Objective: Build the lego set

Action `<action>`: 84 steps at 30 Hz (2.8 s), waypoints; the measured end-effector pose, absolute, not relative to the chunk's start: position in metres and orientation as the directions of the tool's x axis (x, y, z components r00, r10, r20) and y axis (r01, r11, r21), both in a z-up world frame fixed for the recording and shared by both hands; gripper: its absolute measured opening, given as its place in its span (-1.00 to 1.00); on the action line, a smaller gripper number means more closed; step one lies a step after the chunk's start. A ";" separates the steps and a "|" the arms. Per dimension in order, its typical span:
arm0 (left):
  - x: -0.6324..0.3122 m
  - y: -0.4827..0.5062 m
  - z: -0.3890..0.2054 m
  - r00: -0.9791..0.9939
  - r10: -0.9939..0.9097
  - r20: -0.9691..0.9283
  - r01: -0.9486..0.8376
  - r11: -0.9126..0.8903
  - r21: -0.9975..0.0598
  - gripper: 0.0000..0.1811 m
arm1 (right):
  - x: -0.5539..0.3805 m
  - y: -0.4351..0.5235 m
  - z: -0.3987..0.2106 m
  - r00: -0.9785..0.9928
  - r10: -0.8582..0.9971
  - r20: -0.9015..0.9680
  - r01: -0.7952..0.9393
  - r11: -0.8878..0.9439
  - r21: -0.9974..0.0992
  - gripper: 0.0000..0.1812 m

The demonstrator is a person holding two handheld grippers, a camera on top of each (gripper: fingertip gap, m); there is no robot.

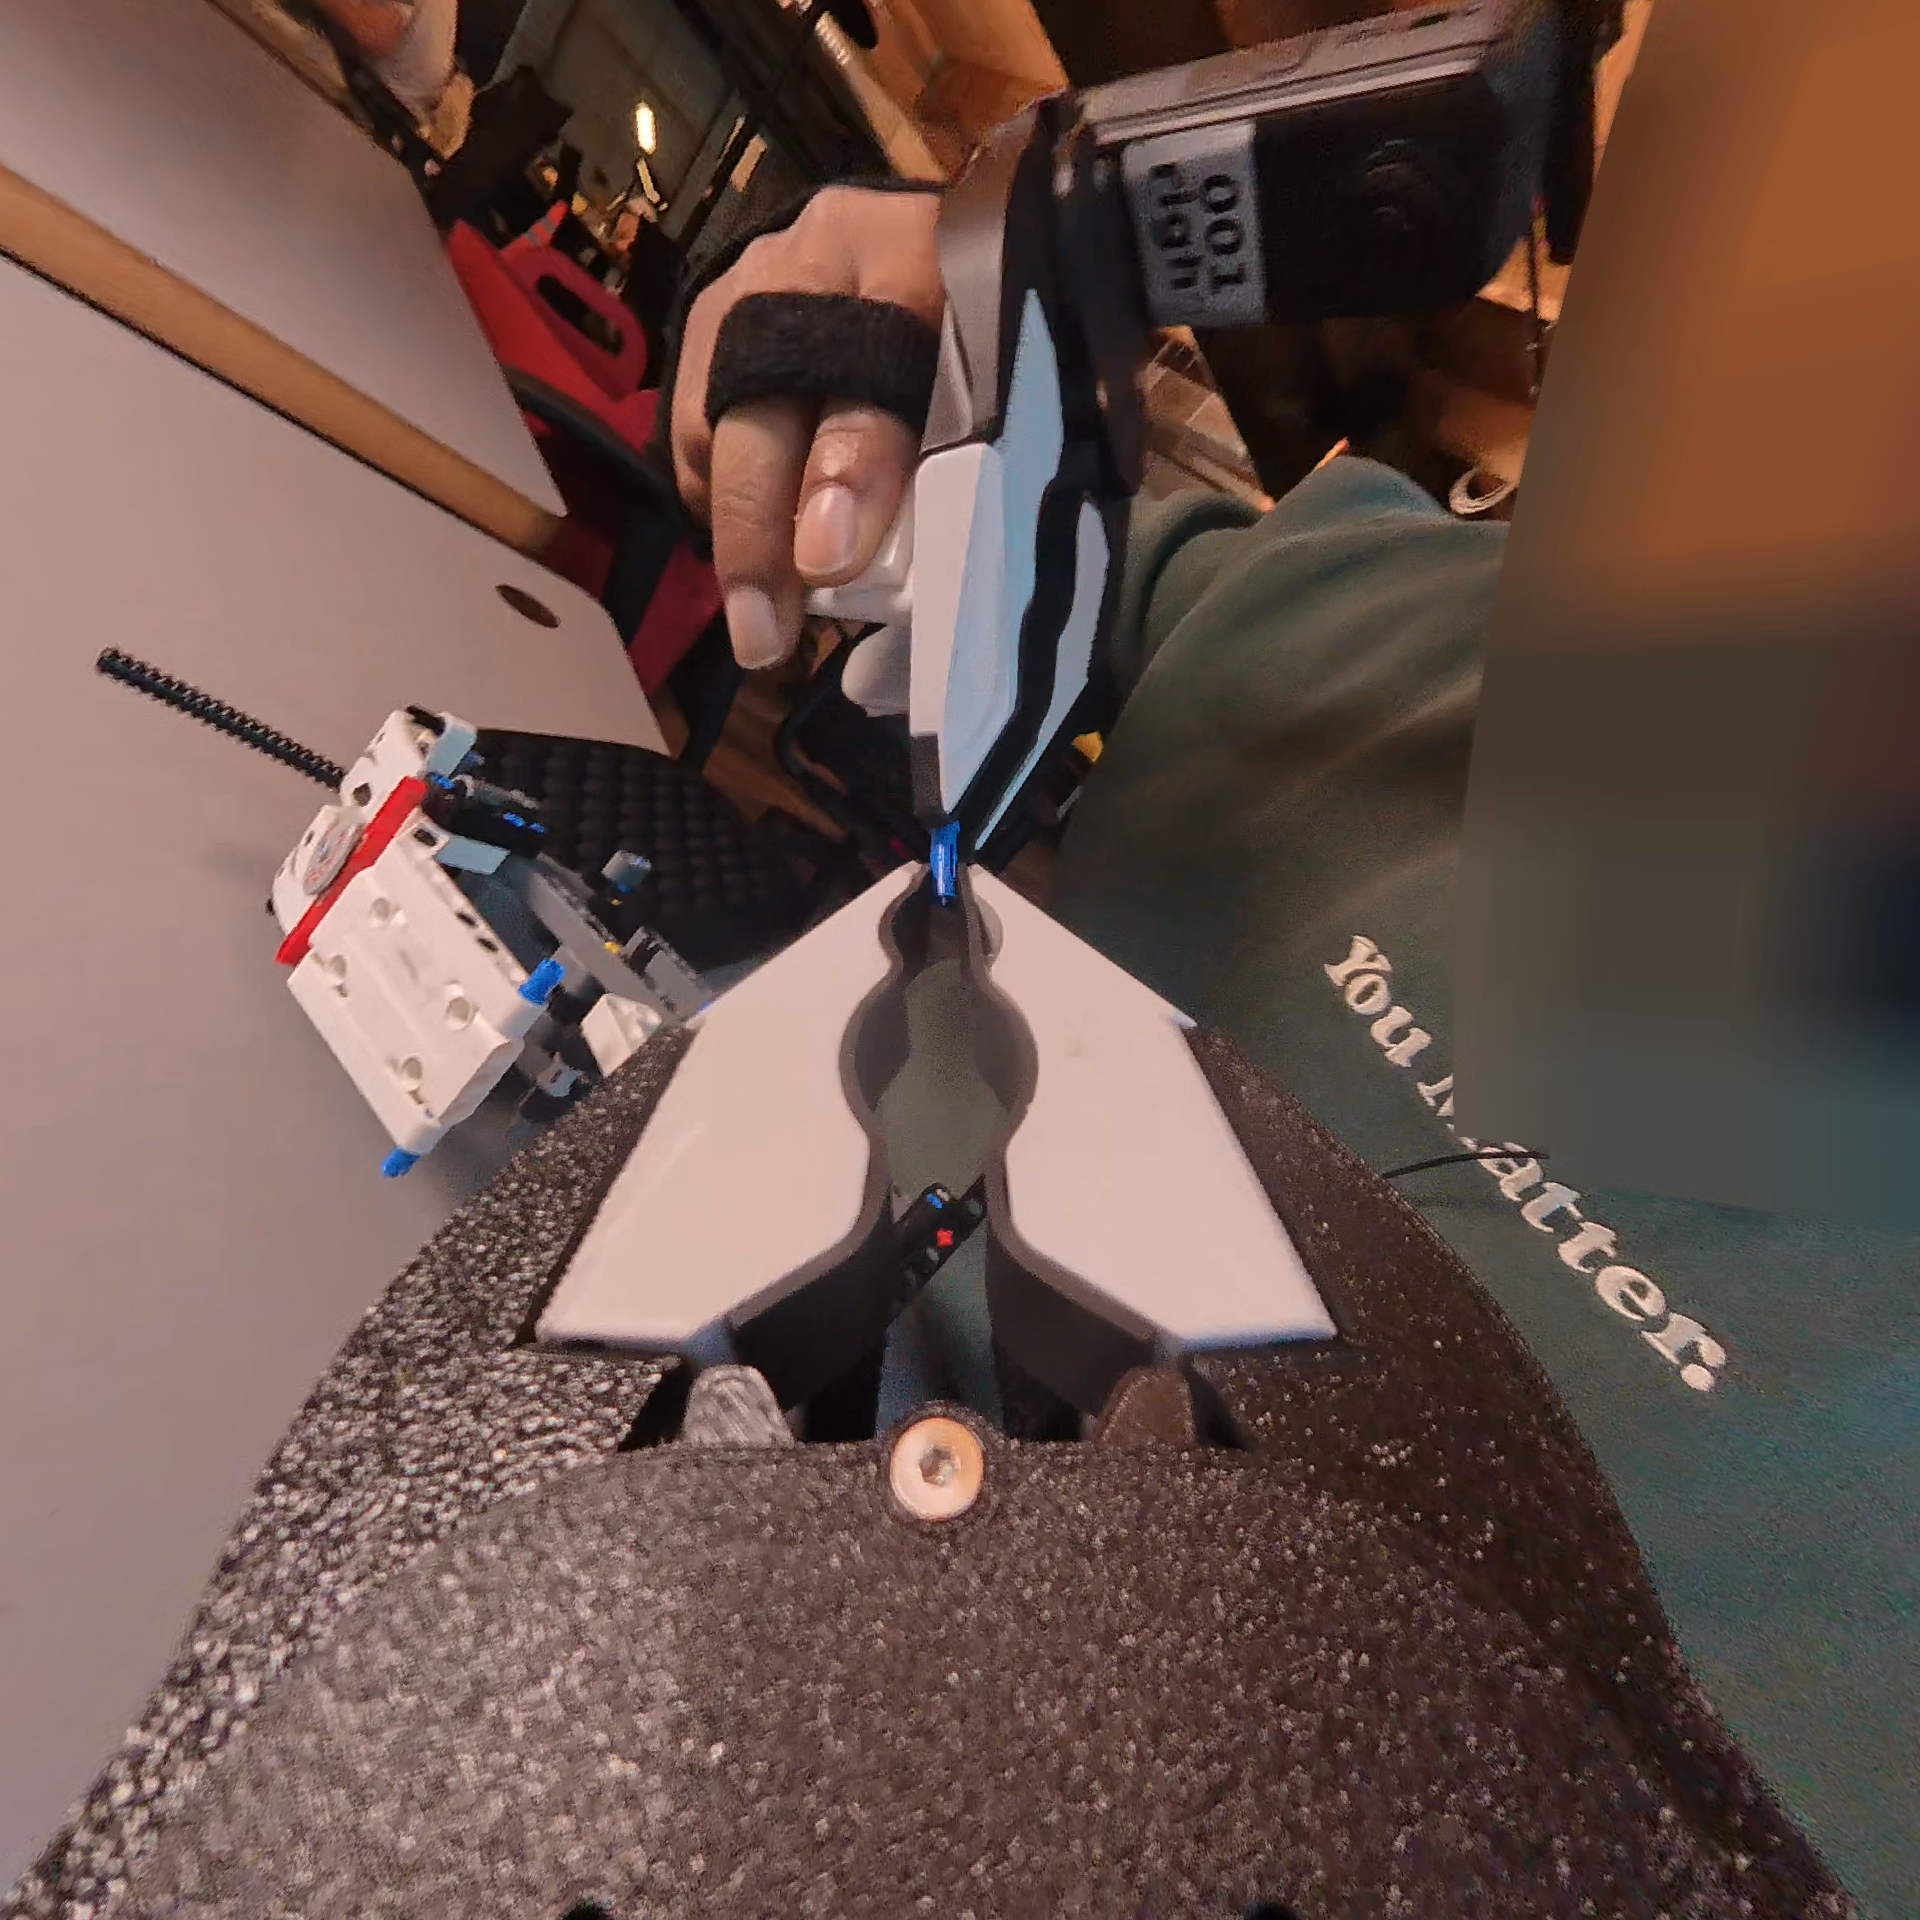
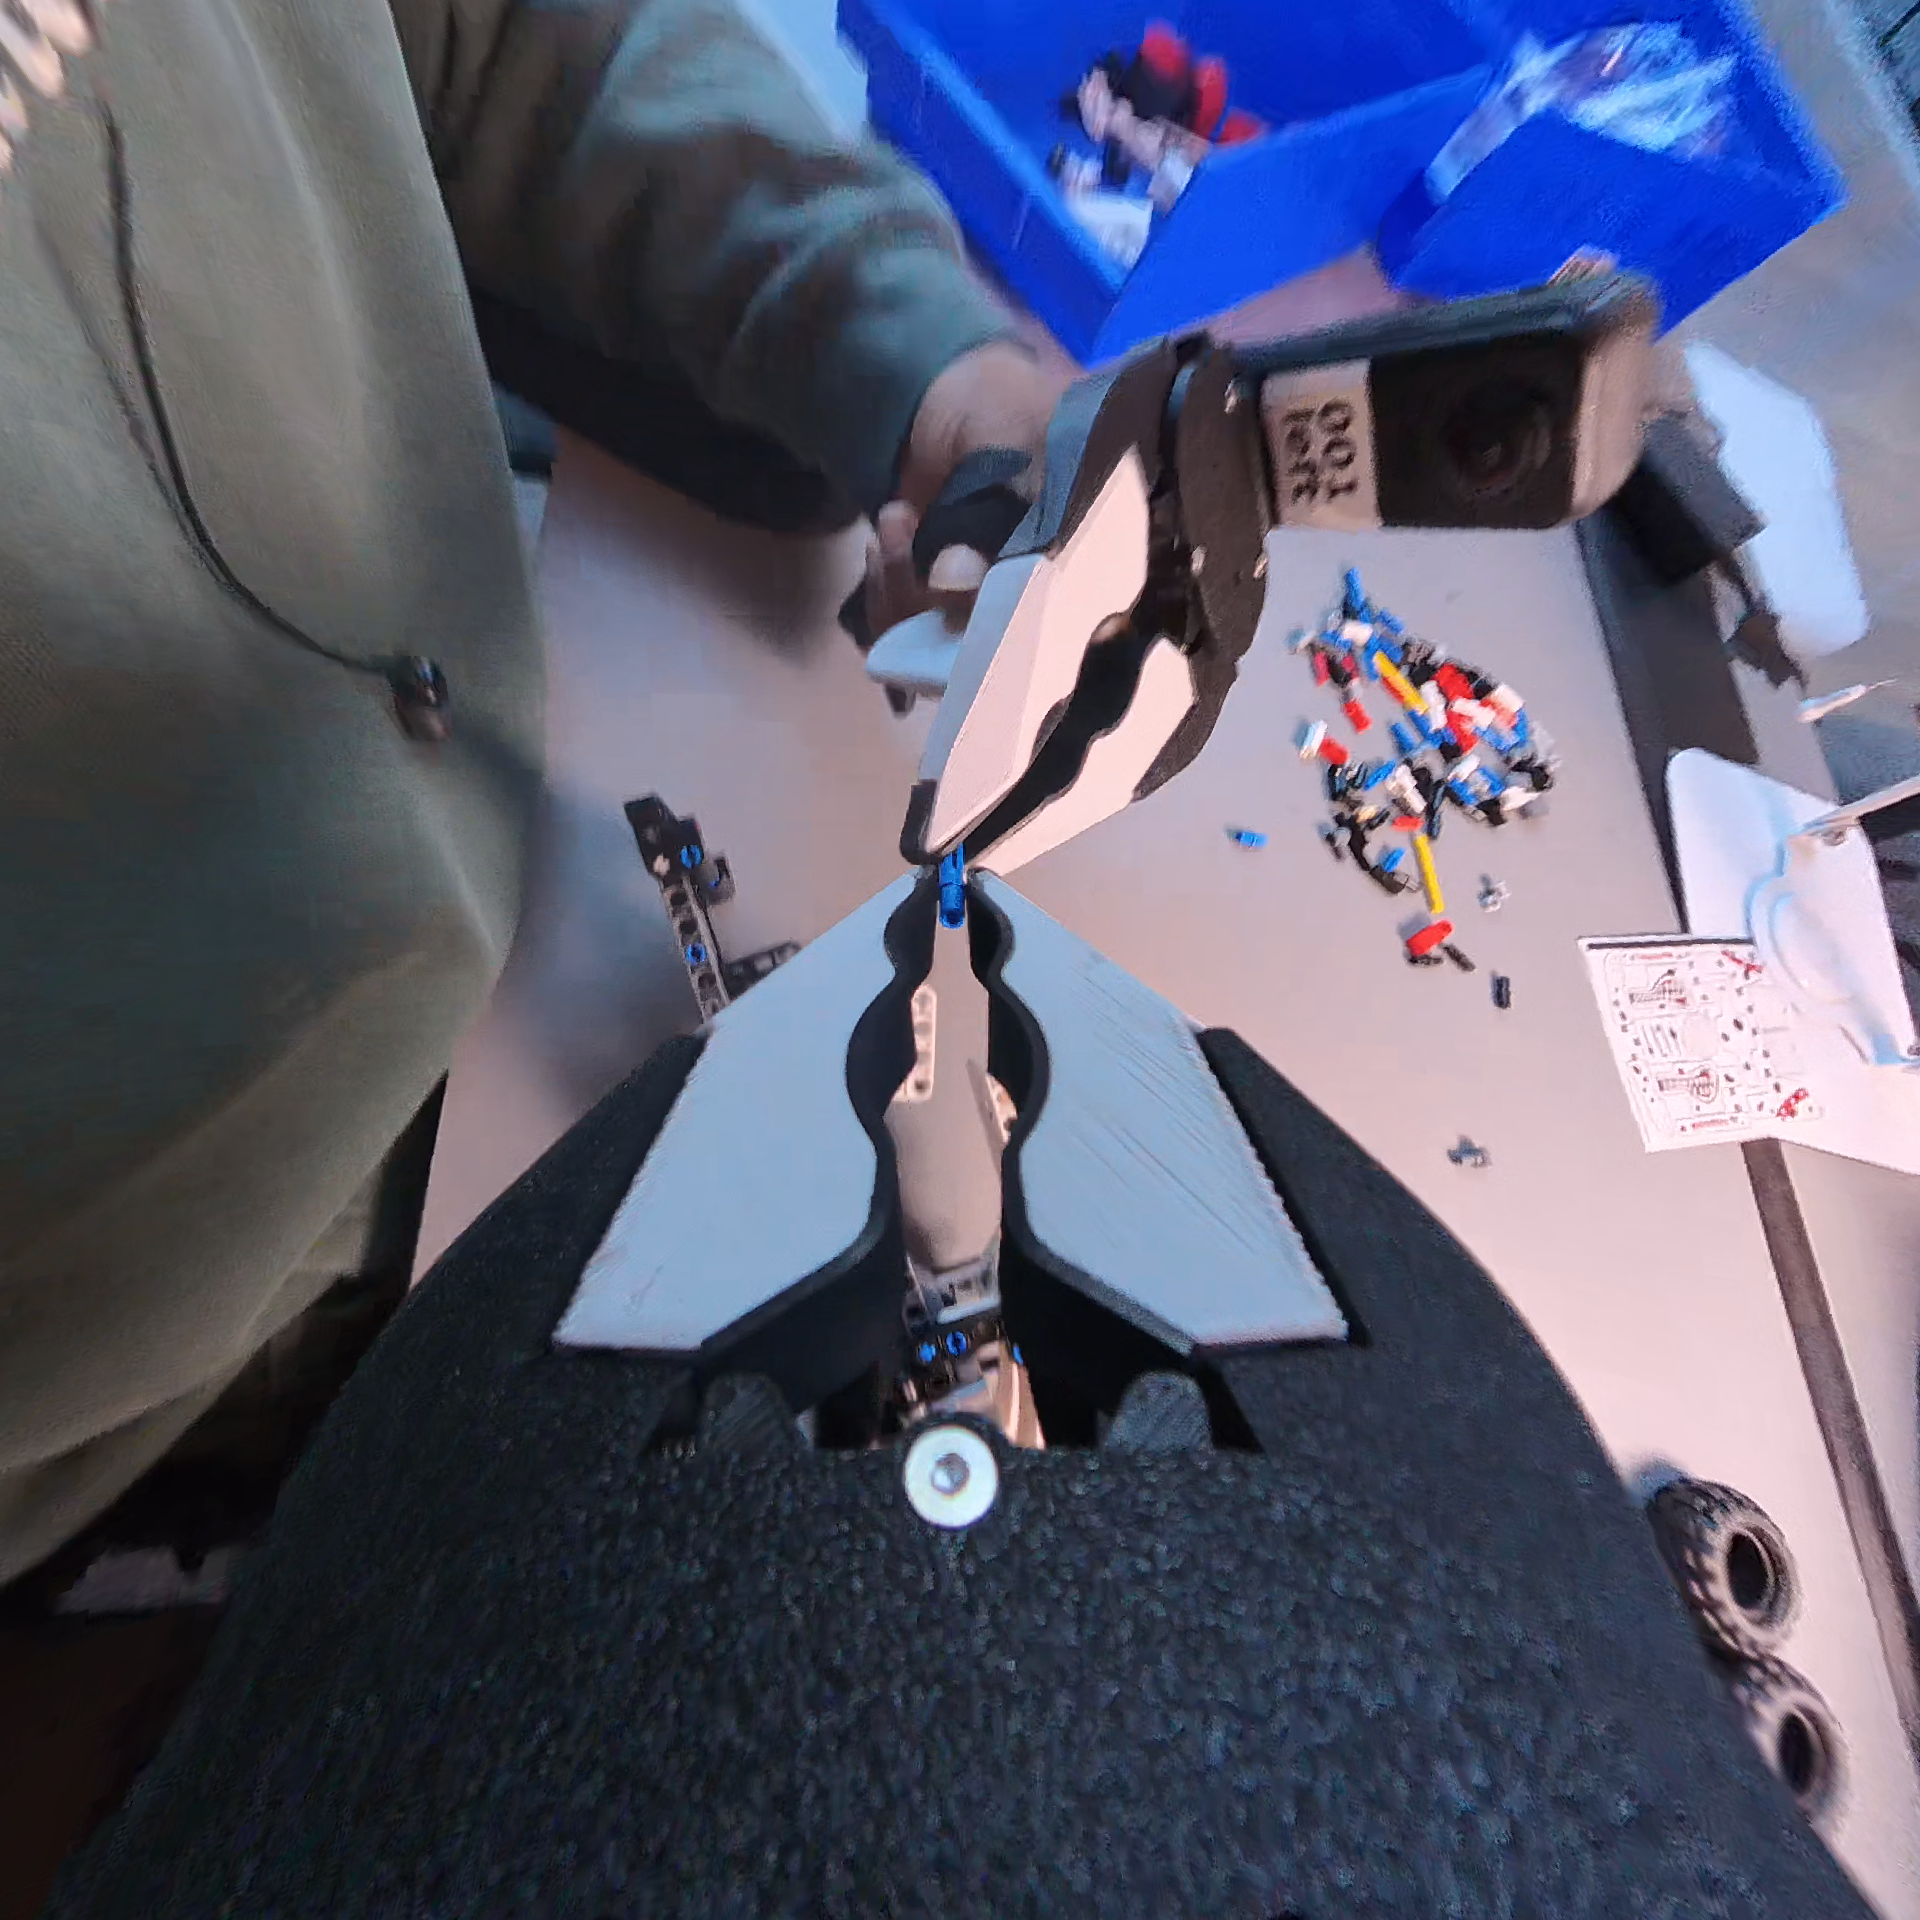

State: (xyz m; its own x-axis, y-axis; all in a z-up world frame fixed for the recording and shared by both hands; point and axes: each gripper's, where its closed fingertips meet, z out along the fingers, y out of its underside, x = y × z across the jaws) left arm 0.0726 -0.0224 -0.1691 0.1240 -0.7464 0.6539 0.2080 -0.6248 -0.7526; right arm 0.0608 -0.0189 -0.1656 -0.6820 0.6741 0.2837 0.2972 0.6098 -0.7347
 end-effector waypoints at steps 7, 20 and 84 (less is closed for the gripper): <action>0.078 -0.034 -0.152 -0.023 -0.784 0.620 0.266 -0.603 -0.752 -0.96 | 0.066 -0.031 -0.151 -0.648 0.711 0.273 0.192 0.499 -0.845 -0.94; 0.048 -0.001 -0.200 0.420 -0.785 0.455 0.067 -0.474 -0.878 -0.58 | 0.073 0.009 -0.190 -0.592 0.784 0.189 0.455 0.518 -0.724 -0.96; 0.097 0.002 -0.276 0.496 -0.443 0.747 0.072 -0.836 -0.544 -0.42 | 0.078 0.009 -0.243 -0.813 0.563 0.144 0.542 0.824 -0.165 -0.97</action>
State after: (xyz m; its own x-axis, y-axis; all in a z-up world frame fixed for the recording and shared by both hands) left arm 0.0971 0.0020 -0.2756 0.4958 -0.4434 0.7468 0.0723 -0.8358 -0.5442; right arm 0.0775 0.0092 -0.2427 -0.8135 0.5635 0.1443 0.5416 0.8242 -0.1655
